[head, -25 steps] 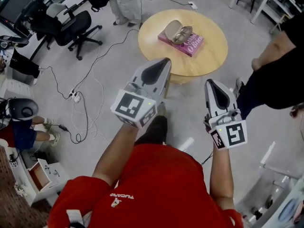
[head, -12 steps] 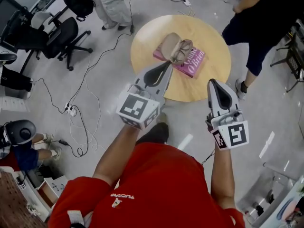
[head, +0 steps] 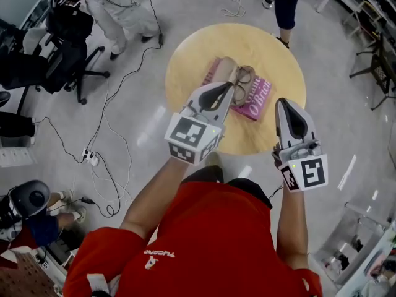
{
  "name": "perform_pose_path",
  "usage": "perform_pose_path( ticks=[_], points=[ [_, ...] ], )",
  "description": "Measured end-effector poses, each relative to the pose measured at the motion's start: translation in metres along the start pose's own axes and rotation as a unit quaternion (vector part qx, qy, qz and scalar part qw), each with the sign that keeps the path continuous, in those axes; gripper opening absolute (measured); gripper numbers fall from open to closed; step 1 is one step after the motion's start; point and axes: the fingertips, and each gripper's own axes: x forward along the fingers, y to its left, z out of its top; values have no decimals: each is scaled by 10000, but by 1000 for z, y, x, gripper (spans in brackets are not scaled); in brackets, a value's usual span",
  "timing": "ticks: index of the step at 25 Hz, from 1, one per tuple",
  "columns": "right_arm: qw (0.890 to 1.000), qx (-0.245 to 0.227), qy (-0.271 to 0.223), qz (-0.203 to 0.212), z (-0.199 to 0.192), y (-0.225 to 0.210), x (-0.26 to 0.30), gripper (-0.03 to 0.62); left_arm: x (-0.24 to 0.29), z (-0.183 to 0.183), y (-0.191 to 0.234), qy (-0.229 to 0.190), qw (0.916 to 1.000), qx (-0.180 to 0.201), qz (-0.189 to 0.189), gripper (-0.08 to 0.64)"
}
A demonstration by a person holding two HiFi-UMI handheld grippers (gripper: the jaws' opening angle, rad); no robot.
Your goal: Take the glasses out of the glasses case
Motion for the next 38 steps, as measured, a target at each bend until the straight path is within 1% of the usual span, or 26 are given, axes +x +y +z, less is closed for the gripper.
perform_pose_path(
  ticks=[5,9,16,17,18,19,23,27,32,38],
  points=[
    [9998,-10,160,-81,-13,-9,15,5,26,-28,17,506,9985,-162,-148,12],
    [9997,23,235,-31,-16,-17,24,5,42,-43,26,893,9956,-272,-124,12],
    [9994,-4,221,257,-25,-40,41,5,75,-74,33,1614,9857,-470,-101,19],
    [9994,12,215,287,-26,-44,43,5,78,-78,34,1714,9839,-508,-89,44],
    [9993,36,210,316,-27,-48,44,5,81,-83,35,1815,9818,-555,-73,98],
    [9992,62,209,347,-29,-51,45,5,83,-87,36,1912,9797,-604,-43,115],
    [9984,128,232,495,-33,-61,47,5,94,-99,40,2263,9713,-719,128,128],
    [9977,199,228,614,-37,-72,51,5,106,-112,43,2676,9605,-727,229,154],
    [9966,286,214,740,-43,-82,56,5,117,-131,51,3190,9442,-720,388,163],
    [9961,386,202,764,-48,-100,57,5,130,-159,48,3762,9220,-835,382,167]
  ],
)
